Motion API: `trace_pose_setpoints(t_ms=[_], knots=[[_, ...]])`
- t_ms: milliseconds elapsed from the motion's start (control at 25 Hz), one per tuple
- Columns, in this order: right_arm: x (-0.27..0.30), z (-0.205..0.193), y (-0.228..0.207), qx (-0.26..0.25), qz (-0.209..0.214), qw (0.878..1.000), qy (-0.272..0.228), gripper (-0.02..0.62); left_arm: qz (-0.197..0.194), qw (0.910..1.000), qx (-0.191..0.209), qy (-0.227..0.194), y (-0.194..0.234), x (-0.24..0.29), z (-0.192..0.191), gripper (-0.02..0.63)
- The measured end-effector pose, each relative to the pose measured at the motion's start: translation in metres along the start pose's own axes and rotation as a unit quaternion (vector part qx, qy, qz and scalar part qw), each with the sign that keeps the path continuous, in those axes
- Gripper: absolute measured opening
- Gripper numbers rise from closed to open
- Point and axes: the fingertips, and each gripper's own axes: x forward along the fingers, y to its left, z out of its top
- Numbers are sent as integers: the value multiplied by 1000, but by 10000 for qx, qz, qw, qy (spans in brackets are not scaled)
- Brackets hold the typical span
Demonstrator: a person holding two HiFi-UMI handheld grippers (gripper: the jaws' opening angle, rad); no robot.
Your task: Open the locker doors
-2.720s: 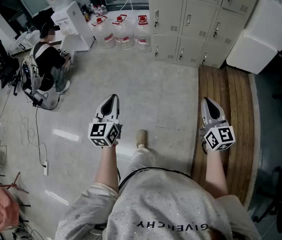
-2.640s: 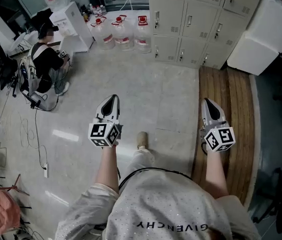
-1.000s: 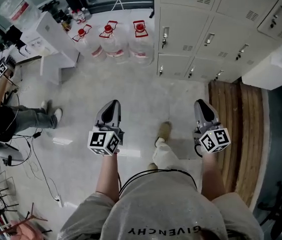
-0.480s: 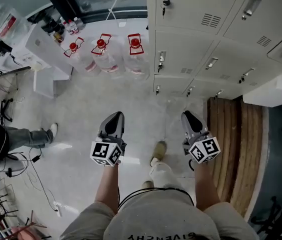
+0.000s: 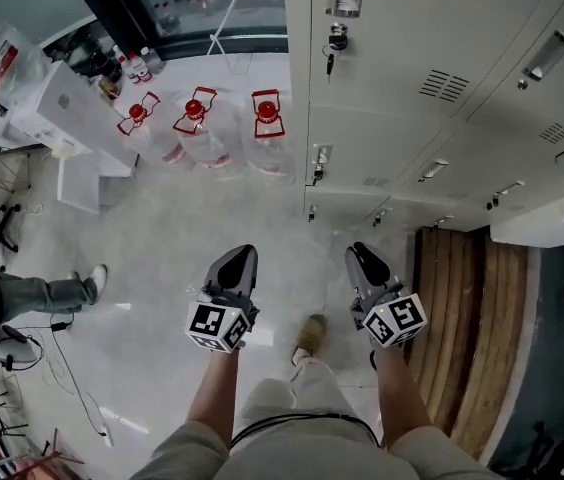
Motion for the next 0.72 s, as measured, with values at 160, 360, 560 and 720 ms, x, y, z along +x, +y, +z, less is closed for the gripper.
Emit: trace_pose_setpoints(t_ms=[160,360,560,720], knots=[[32,-8,-13,-24,95,10000,10,64,-54,10000,-28,-64,8,28,-7,-2],[68,-20,-22,-65,104,9999,32,74,-198,9998,-90,-42,22,58,-16,-2],[107,-27,-35,-185,33,9998,96,86,-311,9994,-154,-66,42,95,-27,-2],[138,-39,-45,-238,-33,9996,116,97,-418,9989,-196,-70,58,125,-35,-2]])
